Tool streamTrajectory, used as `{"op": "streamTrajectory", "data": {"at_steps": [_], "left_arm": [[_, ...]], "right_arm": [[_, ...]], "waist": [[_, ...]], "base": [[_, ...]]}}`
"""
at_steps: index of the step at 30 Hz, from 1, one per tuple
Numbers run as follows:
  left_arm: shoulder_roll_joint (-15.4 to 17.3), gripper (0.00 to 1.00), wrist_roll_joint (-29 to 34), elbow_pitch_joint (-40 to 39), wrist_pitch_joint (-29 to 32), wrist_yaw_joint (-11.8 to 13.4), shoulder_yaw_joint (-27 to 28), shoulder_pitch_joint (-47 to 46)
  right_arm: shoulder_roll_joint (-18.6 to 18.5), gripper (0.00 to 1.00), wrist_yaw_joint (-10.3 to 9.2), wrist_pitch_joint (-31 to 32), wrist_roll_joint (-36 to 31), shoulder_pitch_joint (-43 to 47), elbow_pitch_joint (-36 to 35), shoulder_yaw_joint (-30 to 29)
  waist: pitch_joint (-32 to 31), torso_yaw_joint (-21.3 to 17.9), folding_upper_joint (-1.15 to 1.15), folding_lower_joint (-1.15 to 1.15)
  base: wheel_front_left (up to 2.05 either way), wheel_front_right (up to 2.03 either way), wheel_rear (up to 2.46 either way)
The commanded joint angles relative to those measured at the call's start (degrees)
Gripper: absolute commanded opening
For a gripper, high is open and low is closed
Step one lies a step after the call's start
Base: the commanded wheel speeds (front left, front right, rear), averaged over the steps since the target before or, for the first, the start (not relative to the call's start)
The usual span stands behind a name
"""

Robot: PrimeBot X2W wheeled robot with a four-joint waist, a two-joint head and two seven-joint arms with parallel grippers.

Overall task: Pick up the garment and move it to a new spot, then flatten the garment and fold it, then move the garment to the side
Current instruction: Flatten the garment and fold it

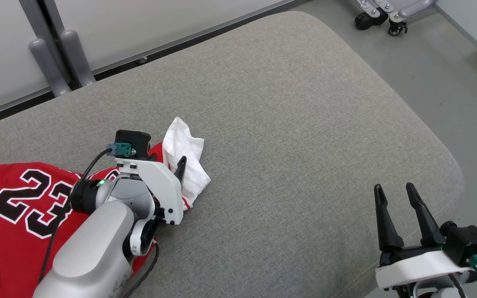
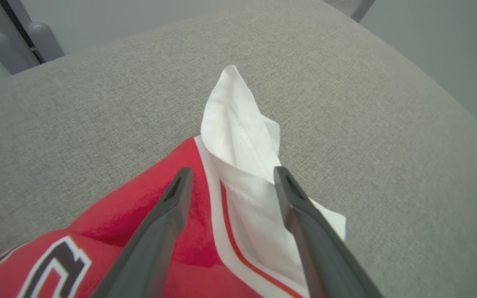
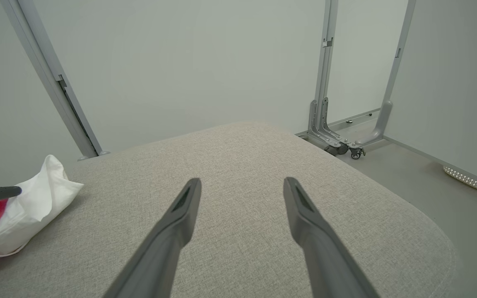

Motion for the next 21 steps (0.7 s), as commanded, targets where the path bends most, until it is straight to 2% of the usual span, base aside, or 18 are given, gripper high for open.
{"op": "streamTrajectory", "data": {"at_steps": [1, 8, 12, 13, 15, 16, 17, 21], "left_arm": [[-0.49, 1.00, -0.30, 1.29, -0.34, -0.61, -0.12, -1.12], [-2.92, 1.00, -1.31, 5.67, -0.99, -3.28, -1.22, -2.31], [-3.62, 0.98, -0.82, 8.35, -1.33, -3.91, -1.81, -3.25], [-3.82, 0.82, -0.76, 8.98, -1.42, -3.94, -2.01, -3.41], [-4.33, 0.40, -0.71, 10.06, -1.69, -4.23, -2.31, -3.77], [-4.40, 0.24, -0.54, 10.56, -1.82, -4.51, -2.52, -3.97], [-4.52, 0.00, -0.42, 10.99, -2.02, -5.01, -2.88, -4.07], [-5.23, 0.00, 0.78, 11.47, -3.72, -6.72, -4.40, -4.87]], "right_arm": [[-0.27, 1.00, 0.03, -0.30, 0.25, -0.28, -0.15, -0.22], [-0.27, 1.00, 0.02, -0.30, 0.42, -0.01, -0.20, -0.56], [-0.27, 1.00, 0.03, -0.30, 0.41, 0.02, -0.15, -0.62], [-0.27, 1.00, 0.03, -0.30, 0.44, 0.04, -0.16, -0.66], [-0.27, 1.00, 0.03, -0.30, 0.49, 0.19, -0.15, -0.80], [-0.27, 1.00, 0.03, -0.30, 0.45, 0.26, -0.10, -0.82], [-0.27, 1.00, 0.03, -0.30, 0.42, 0.27, -0.03, -0.86], [-0.27, 1.00, 0.03, -0.30, 0.31, 0.23, 0.18, -0.97]], "waist": [[-0.02, 0.00, 0.00, 0.00], [0.06, 0.01, 0.00, 0.00], [0.14, 0.00, 0.00, 0.00], [0.14, 0.00, 0.00, 0.00], [0.11, 0.00, 0.00, 0.00], [0.09, 0.00, 0.00, 0.00], [0.06, 0.00, 0.00, 0.00], [-0.15, 0.06, 0.00, 0.00]], "base": [[0.00, 0.00, 0.00], [0.00, 0.00, 0.00], [0.00, 0.00, 0.00], [0.00, 0.00, 0.00], [0.00, 0.00, 0.00], [0.00, 0.00, 0.00], [0.00, 0.00, 0.00], [0.00, 0.00, 0.00]]}}
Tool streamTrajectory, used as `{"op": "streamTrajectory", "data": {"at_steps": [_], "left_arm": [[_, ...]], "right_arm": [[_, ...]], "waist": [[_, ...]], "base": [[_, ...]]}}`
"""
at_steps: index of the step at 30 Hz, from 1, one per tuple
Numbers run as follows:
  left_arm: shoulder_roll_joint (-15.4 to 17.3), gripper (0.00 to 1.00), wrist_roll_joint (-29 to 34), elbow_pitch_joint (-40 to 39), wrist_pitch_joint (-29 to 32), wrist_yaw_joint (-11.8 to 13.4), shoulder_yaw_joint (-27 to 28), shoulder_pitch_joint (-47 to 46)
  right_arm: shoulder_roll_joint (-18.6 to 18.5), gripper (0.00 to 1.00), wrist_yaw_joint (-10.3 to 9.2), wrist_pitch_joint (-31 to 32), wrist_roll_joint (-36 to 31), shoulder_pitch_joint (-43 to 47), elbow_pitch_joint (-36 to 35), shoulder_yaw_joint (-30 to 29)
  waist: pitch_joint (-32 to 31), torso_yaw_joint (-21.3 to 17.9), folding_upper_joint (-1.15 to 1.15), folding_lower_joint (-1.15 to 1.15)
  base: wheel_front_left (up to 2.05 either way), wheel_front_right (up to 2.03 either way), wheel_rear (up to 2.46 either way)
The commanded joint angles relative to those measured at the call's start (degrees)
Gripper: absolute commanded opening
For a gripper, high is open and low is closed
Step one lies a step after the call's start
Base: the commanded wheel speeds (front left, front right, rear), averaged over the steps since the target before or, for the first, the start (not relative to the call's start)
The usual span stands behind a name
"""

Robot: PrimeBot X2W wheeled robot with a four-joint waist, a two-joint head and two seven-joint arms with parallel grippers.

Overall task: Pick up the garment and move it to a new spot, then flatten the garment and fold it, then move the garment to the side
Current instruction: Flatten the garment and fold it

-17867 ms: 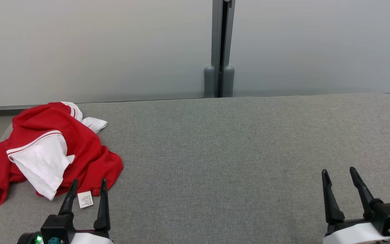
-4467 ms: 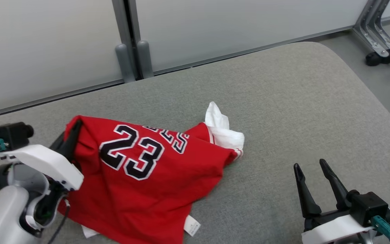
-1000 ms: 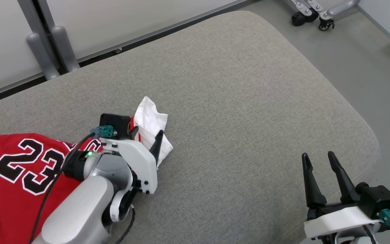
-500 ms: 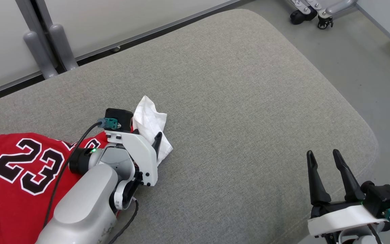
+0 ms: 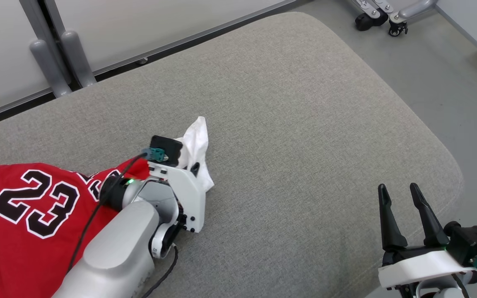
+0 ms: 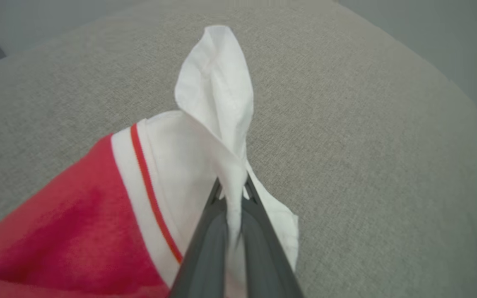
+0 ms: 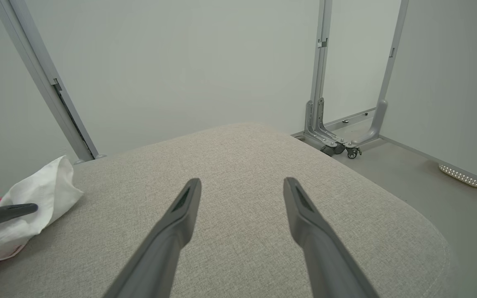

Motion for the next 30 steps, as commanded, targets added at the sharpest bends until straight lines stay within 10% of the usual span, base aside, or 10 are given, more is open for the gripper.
{"op": "streamTrajectory", "data": {"at_steps": [1, 10, 11, 12, 13, 20, 30], "left_arm": [[-0.07, 0.00, 1.42, -0.36, -1.27, -0.72, -0.85, -1.57], [-2.58, 0.00, 3.48, -9.55, -1.94, -6.31, -9.05, 3.54], [-2.54, 0.15, 3.88, -9.92, -2.26, -6.36, -9.59, 4.11], [-2.35, 0.86, 4.67, -10.10, -2.83, -6.45, -10.21, 4.57], [-2.31, 1.00, 5.01, -10.05, -3.38, -6.61, -10.77, 5.03], [-4.00, 1.00, 4.66, -12.49, -12.85, -6.95, -10.82, 9.28], [2.19, 1.00, 8.29, -19.84, -26.71, 4.26, -4.08, 18.37]], "right_arm": [[-0.27, 1.00, 0.03, -0.30, -0.26, 0.20, 0.22, -0.25], [-0.27, 1.00, 0.03, -0.30, -1.38, 1.09, 0.88, -0.31], [-0.26, 1.00, 0.03, -0.30, -1.55, 1.00, 0.99, -0.14], [-0.27, 1.00, 0.03, -0.30, -1.73, 0.91, 1.04, 0.06], [-0.27, 1.00, 0.02, -0.30, -1.82, 0.79, 1.17, 0.23], [-0.27, 1.00, 0.03, -0.30, -3.41, 1.44, 1.62, 0.44], [-0.27, 1.00, 0.03, -0.30, -9.32, 3.07, -1.41, -3.65]], "waist": [[-0.20, 0.06, 0.00, 0.00], [-2.30, 0.57, 0.00, 0.00], [-2.49, 0.62, 0.00, 0.00], [-2.62, 0.65, 0.00, 0.00], [-2.75, 0.70, 0.00, 0.00], [-4.52, 2.56, 0.00, 0.00], [-9.28, 12.11, 0.00, 0.00]], "base": [[0.00, 0.00, 0.00], [0.00, 0.00, 0.00], [0.00, 0.00, 0.00], [0.00, 0.00, 0.00], [0.00, 0.00, 0.00], [0.00, 0.00, 0.00], [0.00, 0.00, 0.00]]}}
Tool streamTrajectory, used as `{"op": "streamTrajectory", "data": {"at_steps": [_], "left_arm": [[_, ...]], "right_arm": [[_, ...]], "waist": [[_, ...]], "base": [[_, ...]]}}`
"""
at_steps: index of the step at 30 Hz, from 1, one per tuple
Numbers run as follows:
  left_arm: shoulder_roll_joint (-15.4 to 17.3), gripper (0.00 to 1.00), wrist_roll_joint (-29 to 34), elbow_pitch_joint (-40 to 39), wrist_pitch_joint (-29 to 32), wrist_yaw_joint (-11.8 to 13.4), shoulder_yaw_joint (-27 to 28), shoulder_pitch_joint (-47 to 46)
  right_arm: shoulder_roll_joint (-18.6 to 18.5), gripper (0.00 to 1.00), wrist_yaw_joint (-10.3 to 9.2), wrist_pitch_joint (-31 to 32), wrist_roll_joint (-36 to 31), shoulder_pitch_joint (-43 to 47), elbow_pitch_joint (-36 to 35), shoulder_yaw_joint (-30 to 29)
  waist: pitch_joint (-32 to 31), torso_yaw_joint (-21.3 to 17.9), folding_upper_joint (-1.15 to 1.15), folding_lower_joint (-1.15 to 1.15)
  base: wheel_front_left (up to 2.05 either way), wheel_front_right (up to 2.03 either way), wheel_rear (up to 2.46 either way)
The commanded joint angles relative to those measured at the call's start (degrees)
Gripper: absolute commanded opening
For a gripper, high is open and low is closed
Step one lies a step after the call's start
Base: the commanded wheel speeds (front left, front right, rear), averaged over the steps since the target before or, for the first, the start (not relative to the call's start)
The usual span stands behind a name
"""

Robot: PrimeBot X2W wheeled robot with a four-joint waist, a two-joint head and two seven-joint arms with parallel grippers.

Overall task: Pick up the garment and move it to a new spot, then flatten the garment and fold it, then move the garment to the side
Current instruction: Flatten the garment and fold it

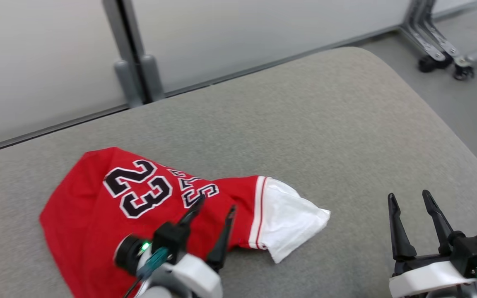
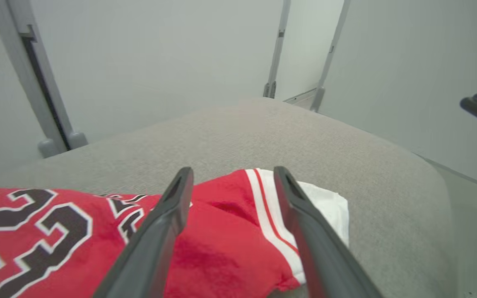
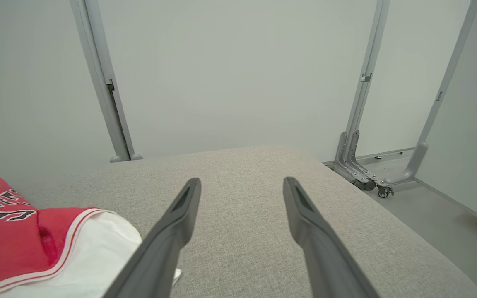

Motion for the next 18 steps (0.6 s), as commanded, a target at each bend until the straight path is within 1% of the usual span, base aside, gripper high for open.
{"op": "streamTrajectory", "data": {"at_steps": [1, 3, 5, 7, 9, 11, 14, 18], "left_arm": [[0.80, 1.00, 0.06, -0.96, -0.97, 1.53, 1.18, 1.88], [2.89, 1.00, 0.68, -2.32, -2.03, 3.81, 3.41, 5.02], [4.22, 1.00, 0.98, -3.53, -2.60, 6.08, 6.22, 8.54], [4.90, 1.00, 1.57, -5.13, -2.83, 7.63, 9.25, 11.56], [4.98, 1.00, 2.53, -7.06, -2.84, 8.17, 12.79, 14.69], [4.92, 1.00, 3.53, -8.00, -2.79, 8.51, 16.30, 18.32], [3.79, 1.00, 5.13, -9.32, -2.81, 7.64, 20.93, 22.57], [2.19, 1.00, 8.23, -10.65, -2.81, 4.71, 25.97, 27.20]], "right_arm": [[-0.39, 1.00, 0.03, -0.30, -0.81, 0.84, -0.53, -0.36], [-0.85, 1.00, 0.03, -0.30, -1.69, 0.96, -1.05, -0.93], [-1.47, 1.00, 0.03, -0.30, -2.30, 1.30, -1.43, -1.20], [-2.24, 1.00, 0.03, -0.30, -2.68, 1.77, -1.46, -1.72], [-2.75, 1.00, 0.02, -0.30, -2.71, 2.46, -1.22, -2.51], [-2.87, 1.00, 0.02, -0.30, -2.83, 2.86, -0.94, -3.20], [-2.91, 1.00, 0.02, -0.30, -3.06, 3.63, -0.31, -4.26], [-2.69, 1.00, 0.02, -0.30, -3.20, 4.75, 0.73, -5.29]], "waist": [[-2.98, 3.85, 0.00, 0.00], [-3.86, 6.11, 0.00, 0.00], [-4.76, 8.36, 0.00, 0.00], [-5.63, 10.48, 0.00, 0.00], [-6.54, 12.52, 0.00, 0.00], [-7.32, 14.19, 0.00, 0.00], [-8.25, 16.23, 0.00, 0.00], [-9.02, 18.28, 0.00, 0.00]], "base": [[0.00, 0.00, 0.00], [0.00, 0.00, 0.00], [0.00, 0.00, 0.00], [0.00, 0.00, 0.00], [0.00, 0.00, 0.00], [0.00, 0.00, 0.00], [0.00, 0.00, 0.00], [0.00, 0.00, 0.00]]}}
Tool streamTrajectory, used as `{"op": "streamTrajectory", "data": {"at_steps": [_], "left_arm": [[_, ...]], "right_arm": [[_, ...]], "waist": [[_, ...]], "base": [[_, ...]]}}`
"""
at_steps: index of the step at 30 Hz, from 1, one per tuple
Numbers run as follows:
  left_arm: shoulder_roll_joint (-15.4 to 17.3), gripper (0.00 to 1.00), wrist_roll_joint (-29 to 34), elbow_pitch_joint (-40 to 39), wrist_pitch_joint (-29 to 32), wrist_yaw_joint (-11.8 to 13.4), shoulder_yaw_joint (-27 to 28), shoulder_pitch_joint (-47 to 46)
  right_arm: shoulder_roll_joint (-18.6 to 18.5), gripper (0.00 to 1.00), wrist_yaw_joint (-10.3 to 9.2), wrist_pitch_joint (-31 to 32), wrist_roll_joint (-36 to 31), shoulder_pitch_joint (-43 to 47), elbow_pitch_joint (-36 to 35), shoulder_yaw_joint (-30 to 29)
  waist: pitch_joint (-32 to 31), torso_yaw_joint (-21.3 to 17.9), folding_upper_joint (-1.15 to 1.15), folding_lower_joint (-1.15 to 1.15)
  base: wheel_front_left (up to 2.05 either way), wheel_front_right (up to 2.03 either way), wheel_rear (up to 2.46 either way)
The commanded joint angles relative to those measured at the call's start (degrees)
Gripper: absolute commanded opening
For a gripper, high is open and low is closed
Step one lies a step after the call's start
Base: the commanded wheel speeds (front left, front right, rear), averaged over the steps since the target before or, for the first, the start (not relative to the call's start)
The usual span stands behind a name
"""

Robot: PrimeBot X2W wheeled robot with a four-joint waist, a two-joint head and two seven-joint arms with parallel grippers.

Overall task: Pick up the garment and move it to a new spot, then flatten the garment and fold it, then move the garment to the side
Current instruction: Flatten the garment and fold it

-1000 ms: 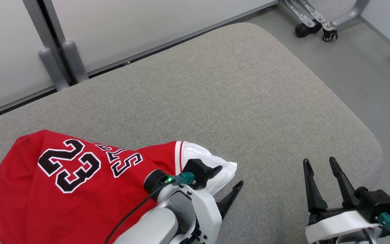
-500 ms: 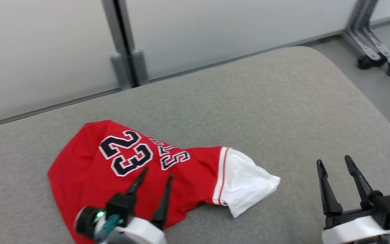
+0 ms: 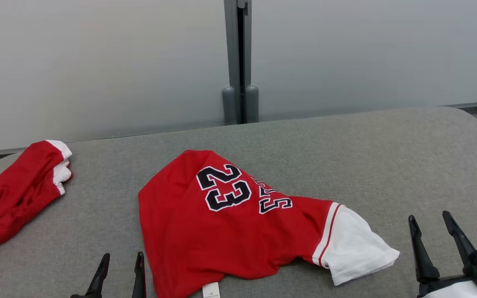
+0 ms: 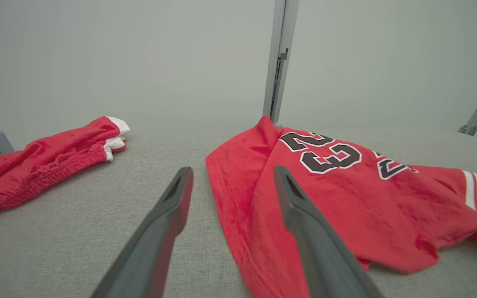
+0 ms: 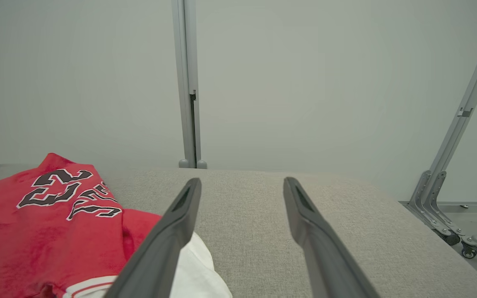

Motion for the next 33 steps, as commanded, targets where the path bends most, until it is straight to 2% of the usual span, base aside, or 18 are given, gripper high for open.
{"op": "streamTrajectory", "data": {"at_steps": [1, 13, 18, 21, 23, 24, 28, 33], "left_arm": [[-0.27, 1.00, 1.19, -0.20, -0.07, -1.11, 1.35, 1.47], [-7.55, 1.00, 11.35, -1.12, -0.08, -9.94, 14.49, 6.51], [-9.40, 1.00, 13.54, -0.95, -0.08, -12.49, 16.92, 6.45], [-9.80, 1.00, 14.26, -1.75, -0.08, -13.17, 17.73, 5.70], [-10.13, 1.00, 14.72, -1.49, -0.08, -13.96, 17.73, 5.19], [-10.24, 1.00, 14.60, 0.11, 1.53, -14.78, 16.32, 3.49], [-9.35, 1.00, 13.23, 0.72, 11.43, -16.74, 14.35, 2.88], [-9.30, 1.00, 11.20, -0.08, 21.48, -16.43, 13.72, 2.84]], "right_arm": [[-0.10, 1.00, 0.01, -0.30, -0.26, 0.80, 0.36, -0.44], [0.86, 1.00, 0.01, -0.30, -0.83, 1.78, 2.88, -1.61], [0.99, 1.00, 0.01, -0.30, -0.27, 0.76, 2.74, -1.14], [0.24, 1.00, 0.01, -0.30, 0.04, -0.27, 2.17, -0.37], [-1.33, 1.00, 0.01, -0.30, 0.45, -1.34, 2.35, 0.97], [-6.35, 1.00, 0.01, -0.30, 2.72, -4.21, 5.38, 6.69], [-12.52, 1.00, 0.01, 2.71, 7.46, -7.60, 9.51, 14.64], [-18.59, 1.00, 0.00, 10.28, 13.38, -10.67, 12.26, 23.94]], "waist": [[-1.17, 1.71, 0.00, 0.00], [-1.44, 3.23, 0.00, 0.00], [-1.24, 2.82, 0.00, 0.00], [-1.07, 2.56, 0.00, 0.00], [-0.92, 2.35, 0.00, 0.00], [-0.84, 1.84, 0.00, 0.00], [-0.50, 1.47, 0.00, 0.00], [0.97, 0.52, 0.00, 0.00]], "base": [[0.00, 0.00, 0.00], [0.00, 0.00, 0.00], [0.00, 0.00, 0.00], [0.00, 0.00, 0.00], [0.00, 0.00, 0.00], [0.00, 0.00, 0.00], [0.00, 0.00, 0.00], [0.00, 0.00, 0.00]]}}
